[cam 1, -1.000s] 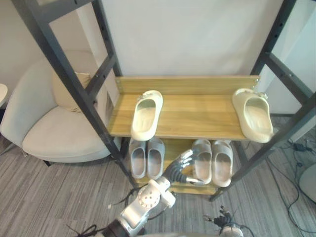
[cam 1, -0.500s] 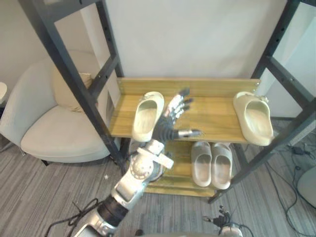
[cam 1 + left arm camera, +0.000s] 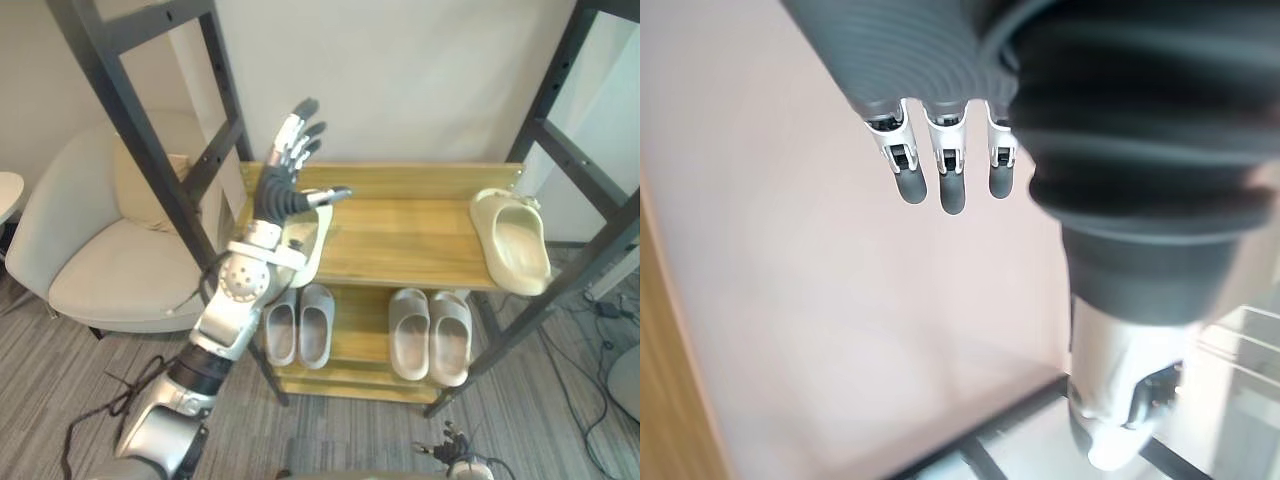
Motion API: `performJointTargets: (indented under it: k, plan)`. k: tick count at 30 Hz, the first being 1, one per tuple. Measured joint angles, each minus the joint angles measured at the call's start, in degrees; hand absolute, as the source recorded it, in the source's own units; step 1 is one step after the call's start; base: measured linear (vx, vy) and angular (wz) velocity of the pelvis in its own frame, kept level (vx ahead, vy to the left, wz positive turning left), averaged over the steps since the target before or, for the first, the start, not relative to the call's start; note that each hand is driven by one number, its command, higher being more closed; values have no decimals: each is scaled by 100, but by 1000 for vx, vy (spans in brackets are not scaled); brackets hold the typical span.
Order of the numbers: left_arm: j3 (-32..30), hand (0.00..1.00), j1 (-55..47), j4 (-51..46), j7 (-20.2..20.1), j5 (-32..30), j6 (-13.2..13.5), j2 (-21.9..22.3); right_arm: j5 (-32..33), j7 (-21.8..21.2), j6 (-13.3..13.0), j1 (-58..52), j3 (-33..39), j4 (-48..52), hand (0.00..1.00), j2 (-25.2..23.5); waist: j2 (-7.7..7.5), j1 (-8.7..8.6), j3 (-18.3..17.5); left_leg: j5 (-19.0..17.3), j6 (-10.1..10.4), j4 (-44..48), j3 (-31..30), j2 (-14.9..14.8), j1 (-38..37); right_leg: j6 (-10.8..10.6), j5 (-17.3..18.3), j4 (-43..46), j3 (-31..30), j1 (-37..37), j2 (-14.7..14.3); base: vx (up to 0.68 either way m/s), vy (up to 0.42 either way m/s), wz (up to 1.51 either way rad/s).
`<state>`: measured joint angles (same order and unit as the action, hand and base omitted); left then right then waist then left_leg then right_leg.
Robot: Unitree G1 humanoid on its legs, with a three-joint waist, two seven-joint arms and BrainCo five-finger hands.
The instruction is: Organize the slippers on the shoe rack
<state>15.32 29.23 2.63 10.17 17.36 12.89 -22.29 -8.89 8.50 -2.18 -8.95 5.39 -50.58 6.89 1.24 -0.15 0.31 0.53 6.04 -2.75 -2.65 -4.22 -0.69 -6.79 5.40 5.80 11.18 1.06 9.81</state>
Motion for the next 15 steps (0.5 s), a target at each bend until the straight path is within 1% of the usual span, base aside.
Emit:
performJointTargets:
  k: [1, 2, 7, 8, 9, 15]
  plan:
    - [-23, 0, 13, 58, 1, -9, -6, -33, 0, -5, 0, -1, 28, 2, 0, -1, -1, 1, 1, 0, 0, 0, 3, 0, 3, 0, 0, 0, -2, -3, 0, 10, 2, -5]
    - [-65, 0, 78, 238, 40, -41, -48, -167, 2, -12, 6, -2, 117, 4, 0, -3, -5, 1, 3, 0, 0, -1, 11, 2, 5, 0, 0, 0, -10, -9, 1, 0, 0, 0]
    - [-248, 0, 274, 611, 98, -180, -145, -563, 5, -18, 14, 0, 128, 60, 0, -10, -20, 10, 15, 1, -3, -8, 74, -2, 77, 5, 1, 38, -78, -146, 0, 5, 1, -7]
    - [-248, 0, 279, 806, 94, -294, -158, -706, 8, -29, 14, -1, 128, 92, 0, -11, -21, 2, 23, 0, -3, -13, 94, -2, 77, 12, -4, 16, -91, -155, -2, 10, 1, -10]
    - [-247, 0, 279, 882, 93, -354, -194, -759, 8, -41, 27, -10, 130, 142, 0, -11, -20, 1, 37, 0, -3, -15, 113, -5, 77, 18, -9, 1, -98, -165, -5, 3, -1, -10]
    - [-236, 0, 281, 1042, 84, -627, -246, -785, 17, -68, 47, -25, 128, 260, 0, -22, -16, -3, 81, -1, -3, -84, 174, -22, 76, 20, -45, -126, -107, -205, -27, 1, -2, -4]
